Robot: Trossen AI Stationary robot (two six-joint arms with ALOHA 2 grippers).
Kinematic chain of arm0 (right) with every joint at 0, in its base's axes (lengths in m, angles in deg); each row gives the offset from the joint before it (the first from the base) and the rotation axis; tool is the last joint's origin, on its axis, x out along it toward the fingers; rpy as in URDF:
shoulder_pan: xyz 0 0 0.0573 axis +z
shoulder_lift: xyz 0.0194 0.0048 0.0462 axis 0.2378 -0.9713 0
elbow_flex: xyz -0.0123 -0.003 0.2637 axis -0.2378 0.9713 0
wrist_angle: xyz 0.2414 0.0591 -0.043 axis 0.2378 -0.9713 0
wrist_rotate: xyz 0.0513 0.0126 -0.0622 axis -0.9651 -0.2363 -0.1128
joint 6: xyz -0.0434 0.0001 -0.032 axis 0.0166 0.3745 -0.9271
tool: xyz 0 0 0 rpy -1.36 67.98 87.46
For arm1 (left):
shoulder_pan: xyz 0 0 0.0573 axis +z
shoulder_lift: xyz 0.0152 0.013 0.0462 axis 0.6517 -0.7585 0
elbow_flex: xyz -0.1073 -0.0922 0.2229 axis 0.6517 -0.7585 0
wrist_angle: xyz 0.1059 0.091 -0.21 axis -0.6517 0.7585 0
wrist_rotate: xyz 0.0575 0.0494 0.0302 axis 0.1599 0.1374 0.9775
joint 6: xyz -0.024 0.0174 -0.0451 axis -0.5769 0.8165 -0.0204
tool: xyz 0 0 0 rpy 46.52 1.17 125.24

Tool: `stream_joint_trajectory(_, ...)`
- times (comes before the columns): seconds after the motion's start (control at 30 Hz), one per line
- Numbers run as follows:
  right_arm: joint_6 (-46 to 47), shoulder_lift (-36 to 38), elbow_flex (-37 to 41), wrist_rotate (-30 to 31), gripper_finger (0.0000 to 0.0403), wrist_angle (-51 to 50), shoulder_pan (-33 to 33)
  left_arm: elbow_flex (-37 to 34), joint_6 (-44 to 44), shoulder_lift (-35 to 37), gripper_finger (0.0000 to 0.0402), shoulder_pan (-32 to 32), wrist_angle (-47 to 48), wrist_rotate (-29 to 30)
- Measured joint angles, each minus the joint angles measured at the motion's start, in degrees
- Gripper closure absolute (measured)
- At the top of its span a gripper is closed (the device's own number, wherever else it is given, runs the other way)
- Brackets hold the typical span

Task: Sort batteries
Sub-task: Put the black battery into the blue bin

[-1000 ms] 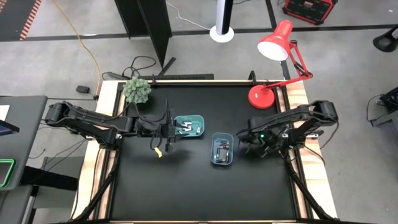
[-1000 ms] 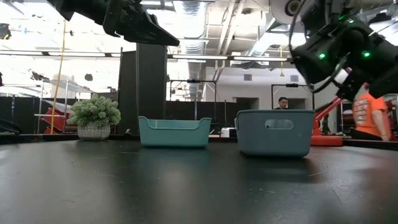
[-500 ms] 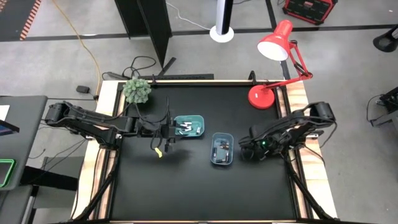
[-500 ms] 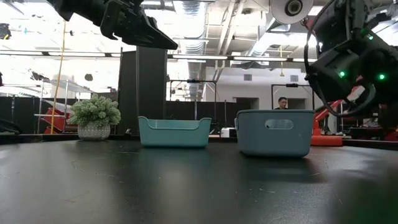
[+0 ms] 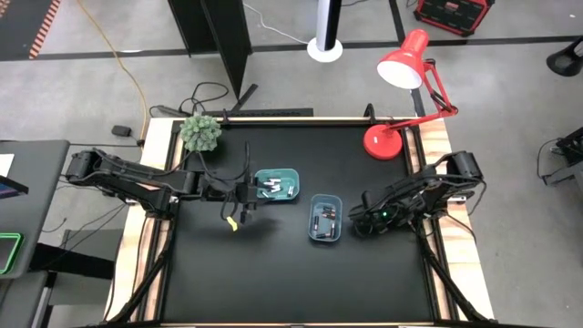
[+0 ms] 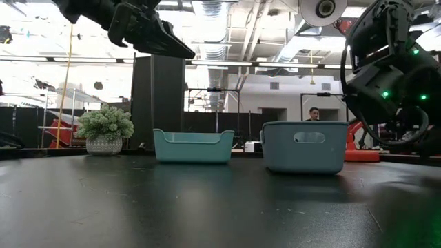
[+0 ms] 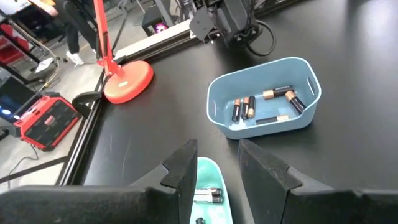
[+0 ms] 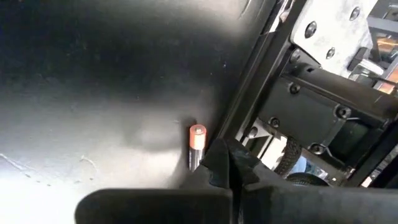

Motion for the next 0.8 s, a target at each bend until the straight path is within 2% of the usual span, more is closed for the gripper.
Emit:
stream_joint_trajectory(0.47, 2.5, 0.0, 0.0, 0.2, 0.0403, 0.3, 3.6, 0.0, -1.3, 0.0, 0.0290, 0.0, 3.5, 0.0)
stream_joint_trajectory(0.8, -3.1, 0.0, 0.0, -3.1, 0.0403, -0.8, 6.8, 0.0, -1.5, 0.0, 0.0290, 0.0, 3.9, -0.2)
